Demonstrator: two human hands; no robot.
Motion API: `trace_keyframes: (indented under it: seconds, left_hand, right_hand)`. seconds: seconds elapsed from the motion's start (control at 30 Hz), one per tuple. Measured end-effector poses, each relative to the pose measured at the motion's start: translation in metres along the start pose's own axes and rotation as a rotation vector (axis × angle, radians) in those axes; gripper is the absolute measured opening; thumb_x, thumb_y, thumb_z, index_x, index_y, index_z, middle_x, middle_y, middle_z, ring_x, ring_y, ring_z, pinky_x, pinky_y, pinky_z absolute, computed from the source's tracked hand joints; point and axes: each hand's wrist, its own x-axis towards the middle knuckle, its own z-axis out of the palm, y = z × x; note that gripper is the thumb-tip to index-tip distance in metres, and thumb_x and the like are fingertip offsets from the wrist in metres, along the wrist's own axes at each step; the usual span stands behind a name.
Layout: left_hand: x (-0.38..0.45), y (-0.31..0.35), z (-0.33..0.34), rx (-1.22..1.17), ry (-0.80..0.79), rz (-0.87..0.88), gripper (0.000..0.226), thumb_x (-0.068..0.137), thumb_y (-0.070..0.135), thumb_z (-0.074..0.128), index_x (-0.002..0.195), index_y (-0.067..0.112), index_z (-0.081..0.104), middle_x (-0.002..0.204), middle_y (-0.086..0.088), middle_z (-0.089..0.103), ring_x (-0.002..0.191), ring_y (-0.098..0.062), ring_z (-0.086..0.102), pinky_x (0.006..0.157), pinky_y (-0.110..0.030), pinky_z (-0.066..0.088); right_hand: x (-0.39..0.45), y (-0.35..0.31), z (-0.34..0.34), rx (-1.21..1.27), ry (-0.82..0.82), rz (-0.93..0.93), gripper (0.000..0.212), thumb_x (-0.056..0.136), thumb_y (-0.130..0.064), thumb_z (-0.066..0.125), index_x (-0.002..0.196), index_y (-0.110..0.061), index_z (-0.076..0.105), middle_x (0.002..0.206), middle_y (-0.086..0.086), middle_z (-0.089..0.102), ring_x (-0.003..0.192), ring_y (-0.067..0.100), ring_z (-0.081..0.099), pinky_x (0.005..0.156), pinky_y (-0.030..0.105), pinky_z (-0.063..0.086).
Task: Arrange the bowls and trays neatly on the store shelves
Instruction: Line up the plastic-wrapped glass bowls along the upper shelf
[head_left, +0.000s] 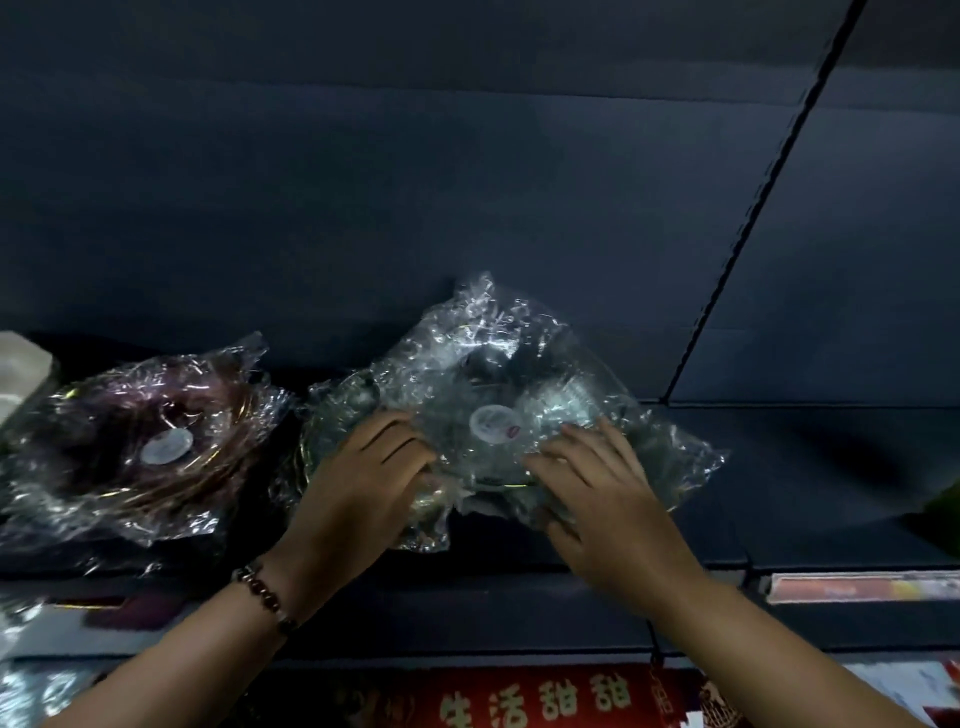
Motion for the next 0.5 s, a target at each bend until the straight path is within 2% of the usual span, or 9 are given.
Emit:
trace_keyframes:
  seconds: [0.03,0.1,0.2,0.27,0.37,0.43,0.5]
  left_hand:
    - [-0.006,-0.009,-0.005,0.018,-0.001,-0.013,0.023,0.093,0.021,0.05,0.092,0.008,0.068,0.1,-0.004,0.065,0.107,-0.024,0.056,0.094,-0.032,0.046]
    - [-0.02,-0.028,-0.011,0.043,-0.022,-0.061,0.016,0.091,0.017,0.054,0.09,0.009,0.067,0.098,-0.003,0.063,0.102,-0.024,0.056,0.087,-0.033,0.047]
    - [-0.041,-0.06,-0.009,0.096,-0.055,-0.145,0.011,0.087,0.017,0.056,0.087,0.012,0.066,0.095,-0.001,0.062,0.097,-0.024,0.057,0.085,-0.029,0.043]
    - [-0.057,-0.078,-0.001,0.128,-0.081,-0.193,0.013,0.086,0.019,0.055,0.087,0.014,0.067,0.094,0.001,0.064,0.096,-0.024,0.058,0.083,-0.028,0.041]
    - [-0.08,-0.097,0.014,0.101,-0.178,-0.244,0.016,0.087,0.026,0.051,0.082,0.019,0.065,0.089,0.005,0.063,0.092,-0.021,0.058,0.078,-0.031,0.047]
    - [-0.092,-0.103,0.022,0.066,-0.241,-0.248,0.019,0.087,0.026,0.048,0.084,0.02,0.065,0.091,0.006,0.063,0.096,-0.02,0.057,0.08,-0.033,0.049]
    - [-0.098,-0.105,0.029,0.043,-0.267,-0.25,0.018,0.084,0.022,0.049,0.087,0.017,0.067,0.094,0.004,0.064,0.101,-0.021,0.056,0.085,-0.032,0.047]
  right_hand:
    - [0.009,-0.001,0.01,-0.017,-0.028,0.005,0.049,0.078,-0.016,0.06,0.125,-0.025,0.055,0.124,-0.008,0.057,0.128,0.018,0.044,0.117,0.042,0.014]
    - [0.031,-0.004,0.029,-0.004,-0.059,-0.011,0.056,0.066,0.001,0.069,0.116,-0.024,0.063,0.112,-0.007,0.067,0.115,0.018,0.057,0.114,0.04,0.024]
    - [0.064,-0.017,0.056,0.075,-0.149,-0.031,0.061,0.059,0.013,0.063,0.107,-0.024,0.072,0.105,-0.007,0.072,0.102,0.017,0.065,0.106,0.042,0.041]
    - [0.079,-0.031,0.073,0.095,-0.203,-0.041,0.061,0.065,0.014,0.056,0.112,-0.023,0.07,0.113,-0.004,0.071,0.109,0.018,0.062,0.107,0.041,0.039]
    - [0.087,-0.046,0.093,0.065,-0.361,-0.007,0.055,0.086,0.005,0.045,0.129,-0.026,0.058,0.134,-0.005,0.058,0.125,0.016,0.048,0.111,0.033,0.028]
    - [0.084,-0.052,0.104,0.066,-0.439,0.062,0.051,0.09,0.0,0.042,0.132,-0.026,0.054,0.138,-0.003,0.054,0.128,0.017,0.044,0.11,0.035,0.03]
    - [0.079,-0.056,0.112,0.057,-0.45,0.113,0.052,0.091,-0.002,0.04,0.137,-0.025,0.049,0.142,-0.002,0.049,0.132,0.02,0.037,0.112,0.037,0.028]
